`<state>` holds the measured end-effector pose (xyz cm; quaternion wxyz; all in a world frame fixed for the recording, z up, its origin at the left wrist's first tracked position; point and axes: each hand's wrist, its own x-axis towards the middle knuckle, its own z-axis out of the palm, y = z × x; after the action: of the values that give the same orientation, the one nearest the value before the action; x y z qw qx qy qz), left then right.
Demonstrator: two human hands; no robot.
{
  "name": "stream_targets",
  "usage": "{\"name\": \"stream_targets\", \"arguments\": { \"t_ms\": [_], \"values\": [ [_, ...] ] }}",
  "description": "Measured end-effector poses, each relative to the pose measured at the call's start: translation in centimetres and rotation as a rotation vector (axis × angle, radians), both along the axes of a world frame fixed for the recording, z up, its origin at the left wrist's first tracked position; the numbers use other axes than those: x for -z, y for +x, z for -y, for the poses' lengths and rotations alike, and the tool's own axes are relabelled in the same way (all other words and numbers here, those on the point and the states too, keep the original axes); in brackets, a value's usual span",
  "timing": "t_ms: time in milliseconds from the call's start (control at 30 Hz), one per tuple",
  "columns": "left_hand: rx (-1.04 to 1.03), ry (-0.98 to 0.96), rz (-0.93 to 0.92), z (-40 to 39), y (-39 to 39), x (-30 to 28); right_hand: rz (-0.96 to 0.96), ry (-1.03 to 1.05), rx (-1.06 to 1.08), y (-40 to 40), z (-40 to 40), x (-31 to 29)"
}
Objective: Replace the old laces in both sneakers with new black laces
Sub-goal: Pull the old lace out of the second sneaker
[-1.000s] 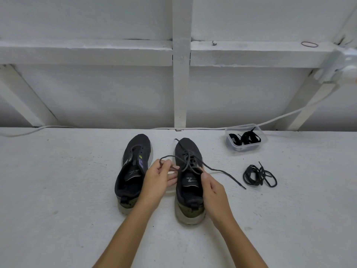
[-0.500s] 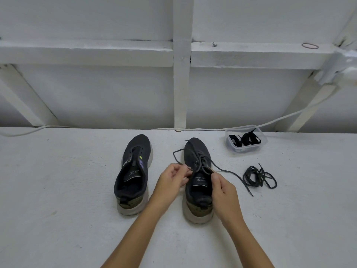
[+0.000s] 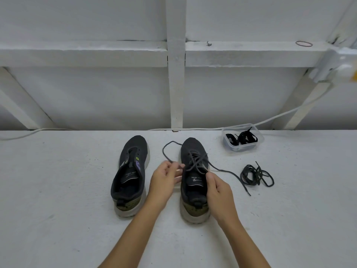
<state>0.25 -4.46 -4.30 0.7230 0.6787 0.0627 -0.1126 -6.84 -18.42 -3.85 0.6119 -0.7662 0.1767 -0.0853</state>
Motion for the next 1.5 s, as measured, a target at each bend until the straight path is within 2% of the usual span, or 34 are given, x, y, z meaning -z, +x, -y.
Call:
{"name": "stream_targets", "arguments": {
  "t_ms": [67, 100, 233, 300, 400, 467, 567, 733, 800, 867, 900, 1033, 1100, 1200, 1267, 1433, 1500],
  "values": [
    [-0.167, -0.118, -0.087, 0.5, 0.4, 0.1, -0.020, -0.001, -0.010, 0.1, 0.0, 0.2],
    [-0.168, -0.138, -0.107, 0.5, 0.3, 0.3, -0.028, -0.006, -0.008, 0.1, 0.0, 0.4],
    [0.141, -0.040, -0.017, -0.3, -0.5, 0.8, -0.028, 0.010, 0.014, 0.1, -0.1, 0.4],
    [0.059, -0.056, 0.008, -0.3, -0.2, 0.5, -0.024, 0.016, 0.013, 0.1, -0.1, 0.2],
    [-0.131, -0.209, -0.113, 0.1, 0.3, 0.4, -0.022, 0.018, 0.006, 0.1, -0.1, 0.1],
    [-0.025, -0.178, -0.114, 0.0, 0.0, 0.8, -0.013, 0.020, 0.014, 0.0, -0.2, 0.1],
    [0.160, -0.009, -0.001, -0.6, -0.2, 0.9, -0.008, 0.021, 0.017, 0.0, -0.2, 0.1],
    [-0.095, -0.155, -0.102, 0.0, 0.6, -0.1, 0.002, 0.043, 0.004, -0.1, -0.2, -0.5],
    [0.007, -0.115, -0.085, 0.1, 0.3, 0.0, 0.004, 0.039, 0.002, -0.2, -0.2, -0.4],
    [0.151, 0.016, 0.001, 0.0, 0.2, 0.2, 0.005, 0.039, 0.000, -0.1, -0.2, -0.2],
    [0.156, 0.043, 0.028, -0.1, 0.2, 0.1, 0.004, 0.041, 0.002, -0.1, -0.1, 0.0],
    [-0.162, -0.114, -0.107, 0.2, 1.1, -0.7, -0.025, 0.029, -0.006, -0.1, -0.1, 0.2],
    [-0.111, -0.035, -0.122, 0.3, 0.9, -0.4, -0.038, 0.046, -0.013, -0.1, -0.1, -0.1],
    [0.086, 0.148, 0.009, 0.2, -0.3, 0.2, -0.050, 0.156, -0.027, 0.1, 0.5, -0.7],
    [0.137, 0.222, 0.112, 0.2, -1.1, 0.4, -0.053, 0.172, -0.068, 0.6, 1.4, -0.8],
    [0.126, 0.354, 0.275, 0.5, -2.2, 1.1, -0.132, 0.111, -0.158, 2.2, 3.5, -1.4],
    [0.122, 0.398, 0.302, 0.6, -2.2, 1.3, -0.163, -0.022, -0.199, 3.0, 4.0, -1.6]
  ]
}}
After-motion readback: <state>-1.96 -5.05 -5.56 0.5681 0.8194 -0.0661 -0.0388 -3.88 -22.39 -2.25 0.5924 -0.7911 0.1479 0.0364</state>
